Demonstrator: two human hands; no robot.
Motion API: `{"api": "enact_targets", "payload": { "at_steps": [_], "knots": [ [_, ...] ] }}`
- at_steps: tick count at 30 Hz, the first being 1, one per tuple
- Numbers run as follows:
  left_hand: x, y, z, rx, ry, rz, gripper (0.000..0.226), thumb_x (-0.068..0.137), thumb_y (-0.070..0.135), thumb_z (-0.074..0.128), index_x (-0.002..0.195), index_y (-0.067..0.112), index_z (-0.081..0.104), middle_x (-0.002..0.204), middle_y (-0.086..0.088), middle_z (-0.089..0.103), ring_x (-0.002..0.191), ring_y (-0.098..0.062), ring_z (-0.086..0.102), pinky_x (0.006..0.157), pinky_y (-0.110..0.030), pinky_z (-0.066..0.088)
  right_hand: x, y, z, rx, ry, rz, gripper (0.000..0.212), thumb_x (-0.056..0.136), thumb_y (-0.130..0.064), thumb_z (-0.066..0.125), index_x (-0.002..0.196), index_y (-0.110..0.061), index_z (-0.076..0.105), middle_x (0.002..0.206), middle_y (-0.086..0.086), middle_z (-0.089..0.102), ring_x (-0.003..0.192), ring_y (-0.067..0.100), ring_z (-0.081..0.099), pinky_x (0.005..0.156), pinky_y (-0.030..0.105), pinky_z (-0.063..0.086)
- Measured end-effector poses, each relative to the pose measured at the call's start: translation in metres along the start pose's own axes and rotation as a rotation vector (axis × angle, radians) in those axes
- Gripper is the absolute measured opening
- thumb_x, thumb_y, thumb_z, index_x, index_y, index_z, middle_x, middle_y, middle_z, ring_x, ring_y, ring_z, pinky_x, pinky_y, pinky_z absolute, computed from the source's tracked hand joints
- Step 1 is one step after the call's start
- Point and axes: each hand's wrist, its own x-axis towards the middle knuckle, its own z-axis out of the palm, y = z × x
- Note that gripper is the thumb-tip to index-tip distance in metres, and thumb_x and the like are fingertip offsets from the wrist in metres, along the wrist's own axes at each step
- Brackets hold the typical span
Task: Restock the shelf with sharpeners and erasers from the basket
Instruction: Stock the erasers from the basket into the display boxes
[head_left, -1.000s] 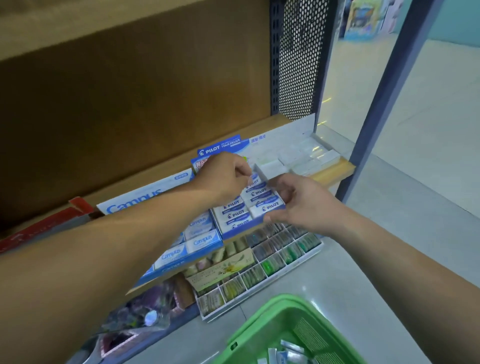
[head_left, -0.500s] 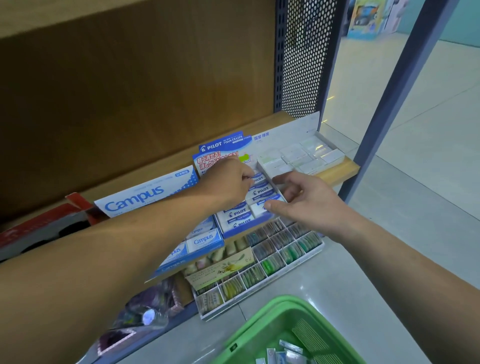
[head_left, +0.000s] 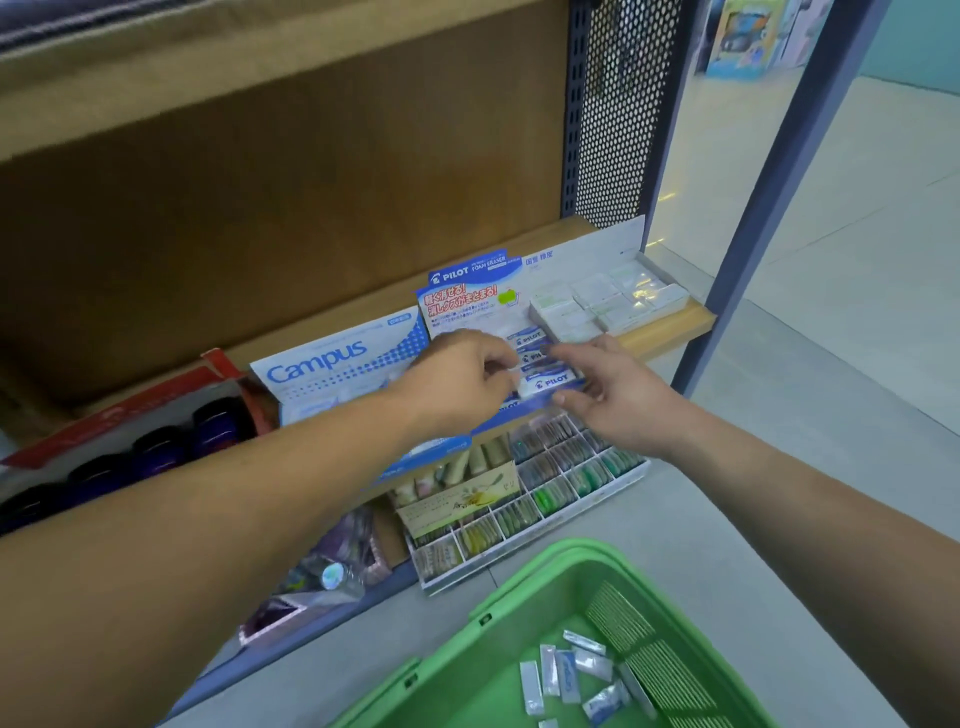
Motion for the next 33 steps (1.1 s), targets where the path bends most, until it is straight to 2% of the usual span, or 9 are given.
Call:
{"api": "enact_targets", "payload": {
  "at_steps": [2,5,8,15,18,24,28,31,33],
  "knots": [
    [-0.003,0.001,0.006,-0.029,0.007,-0.022,0.019,0.096,0.033,0.069,0.101,0.017,0.077,0.093,-0.003,0.074,0.086,-0.022,0.068,0.081,-0.038,0.057,0.000,-0.005,0.002,0.066,0.059,0.019,0.051,0.091,-0.016,0.073,0.139,-0.023,0.057,0.114,-0.004,0.058,0.080,0.002,0.060,0.087,0.027,0.053],
    [0.003,0.006,0.011,-0.053,0.013,-0.055,0.015,0.094,0.034,0.073,0.093,0.020,0.078,0.088,0.002,0.074,0.083,-0.017,0.067,0.076,-0.032,0.055,0.001,-0.010,-0.002,0.110,0.092,0.090,0.047,0.088,-0.026,0.078,0.132,-0.029,0.061,0.107,-0.008,0.065,0.069,0.000,0.063,0.071,0.023,0.050],
    [0.010,0.011,0.014,-0.081,-0.048,-0.081,0.011,0.094,0.033,0.073,0.091,0.022,0.073,0.087,0.006,0.069,0.079,-0.013,0.064,0.068,-0.028,0.051,0.003,-0.012,-0.010,0.103,0.112,0.142,0.050,0.084,-0.033,0.081,0.131,-0.032,0.061,0.107,-0.007,0.069,0.076,0.014,0.071,0.073,0.034,0.059],
    [0.022,0.001,-0.009,-0.203,0.006,-0.143,0.013,0.095,0.022,0.071,0.108,0.024,0.068,0.094,0.003,0.068,0.082,-0.015,0.065,0.072,-0.028,0.054,0.013,-0.018,-0.015,0.008,0.147,0.144,0.064,0.074,-0.051,0.085,0.130,-0.031,0.061,0.103,-0.011,0.066,0.081,0.012,0.066,0.082,0.036,0.056],
    [0.031,-0.019,-0.027,-0.104,0.129,-0.148,0.011,0.093,0.016,0.073,0.104,0.019,0.071,0.091,-0.002,0.070,0.082,-0.019,0.065,0.072,-0.026,0.052,0.019,-0.026,-0.013,-0.147,0.170,0.052,0.068,0.072,-0.059,0.083,0.129,-0.028,0.064,0.111,-0.008,0.059,0.089,0.009,0.058,0.085,0.033,0.053],
    [0.039,-0.036,-0.022,0.147,0.033,-0.149,0.012,0.094,0.016,0.065,0.093,0.019,0.076,0.099,0.001,0.074,0.097,-0.023,0.068,0.090,-0.040,0.057,0.022,-0.028,-0.002,-0.265,0.120,-0.036,0.078,0.066,-0.066,0.082,0.132,-0.026,0.066,0.118,-0.007,0.056,0.111,0.012,0.058,0.098,0.035,0.050],
    [0.037,-0.039,-0.019,0.265,0.023,-0.135,0.024,0.097,0.015,0.053,0.093,0.026,0.074,0.099,0.004,0.071,0.095,-0.025,0.064,0.079,-0.035,0.054,0.020,-0.026,-0.003,-0.240,0.109,-0.079,0.092,0.058,-0.080,0.072,0.130,-0.023,0.067,0.119,-0.007,0.054,0.113,0.013,0.056,0.102,0.034,0.049],
    [0.033,-0.035,-0.016,0.288,0.037,-0.119,0.027,0.099,0.030,0.055,0.074,0.020,0.059,0.075,0.004,0.059,0.078,-0.027,0.056,0.060,-0.029,0.039,0.018,-0.024,0.000,-0.268,0.082,-0.105,0.102,0.052,-0.090,0.059,0.132,-0.025,0.064,0.128,-0.007,0.057,0.119,0.014,0.052,0.104,0.036,0.047],
    [0.035,-0.030,-0.017,0.305,0.011,-0.104,0.021,0.099,0.040,0.061,0.087,0.023,0.066,0.088,0.004,0.065,0.087,-0.026,0.060,0.068,-0.031,0.046,0.017,-0.023,0.001,-0.314,0.058,-0.090,0.096,0.057,-0.088,0.060,0.133,-0.029,0.062,0.131,-0.009,0.058,0.119,0.014,0.048,0.103,0.038,0.046]
  ]
}}
